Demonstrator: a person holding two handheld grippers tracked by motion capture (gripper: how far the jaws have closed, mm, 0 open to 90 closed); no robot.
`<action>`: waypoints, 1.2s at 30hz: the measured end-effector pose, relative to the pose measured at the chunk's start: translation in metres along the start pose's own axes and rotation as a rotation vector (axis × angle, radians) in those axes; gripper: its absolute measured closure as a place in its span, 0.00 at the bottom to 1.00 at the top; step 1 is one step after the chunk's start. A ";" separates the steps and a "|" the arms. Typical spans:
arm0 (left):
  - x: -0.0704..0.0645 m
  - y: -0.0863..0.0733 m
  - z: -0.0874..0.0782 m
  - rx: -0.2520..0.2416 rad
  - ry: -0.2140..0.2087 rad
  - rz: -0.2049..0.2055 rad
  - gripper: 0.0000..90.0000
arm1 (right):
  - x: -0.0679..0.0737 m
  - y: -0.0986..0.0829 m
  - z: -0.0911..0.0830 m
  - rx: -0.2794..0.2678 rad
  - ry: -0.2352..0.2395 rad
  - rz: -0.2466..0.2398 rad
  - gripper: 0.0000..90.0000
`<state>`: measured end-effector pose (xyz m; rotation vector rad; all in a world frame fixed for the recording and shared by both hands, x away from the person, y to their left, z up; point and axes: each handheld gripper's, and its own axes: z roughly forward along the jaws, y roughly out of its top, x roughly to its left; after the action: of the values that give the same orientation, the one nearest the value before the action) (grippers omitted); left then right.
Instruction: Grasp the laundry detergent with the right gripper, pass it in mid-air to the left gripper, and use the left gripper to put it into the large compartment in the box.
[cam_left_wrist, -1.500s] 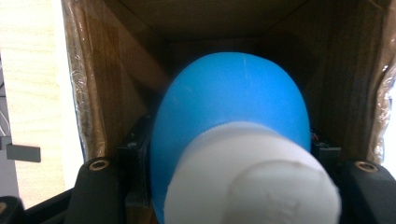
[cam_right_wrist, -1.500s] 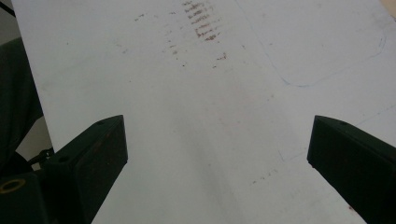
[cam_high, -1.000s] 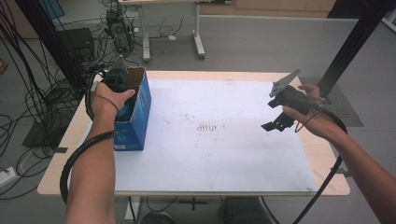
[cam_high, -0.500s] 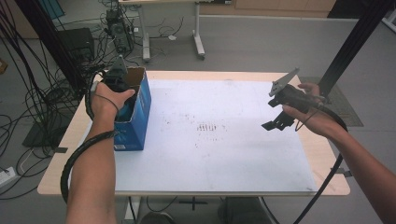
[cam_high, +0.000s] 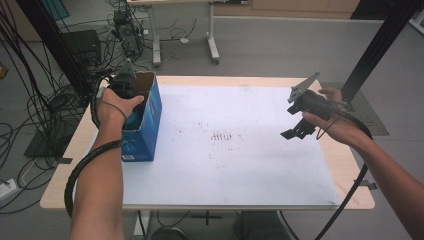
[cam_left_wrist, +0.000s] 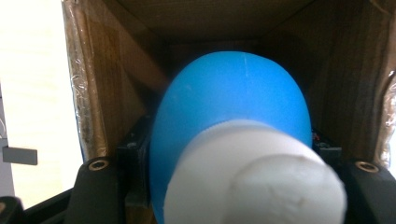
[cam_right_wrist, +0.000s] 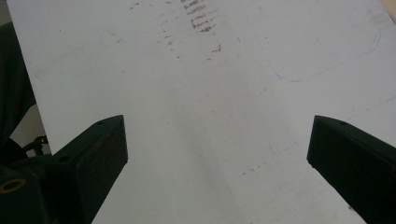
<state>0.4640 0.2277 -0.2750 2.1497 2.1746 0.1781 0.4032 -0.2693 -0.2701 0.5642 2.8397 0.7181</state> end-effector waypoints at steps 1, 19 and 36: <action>0.000 0.000 0.000 0.000 0.000 0.000 0.40 | 0.000 0.000 0.000 -0.001 0.001 0.004 0.06; 0.000 0.000 0.000 0.000 0.001 0.001 0.40 | -0.001 0.001 -0.003 -0.005 -0.004 0.005 0.06; 0.001 0.000 0.000 -0.006 -0.003 0.000 0.40 | 0.000 0.003 -0.002 0.003 -0.006 0.001 0.06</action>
<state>0.4638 0.2291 -0.2752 2.1454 2.1691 0.1811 0.4040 -0.2676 -0.2669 0.5672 2.8361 0.7107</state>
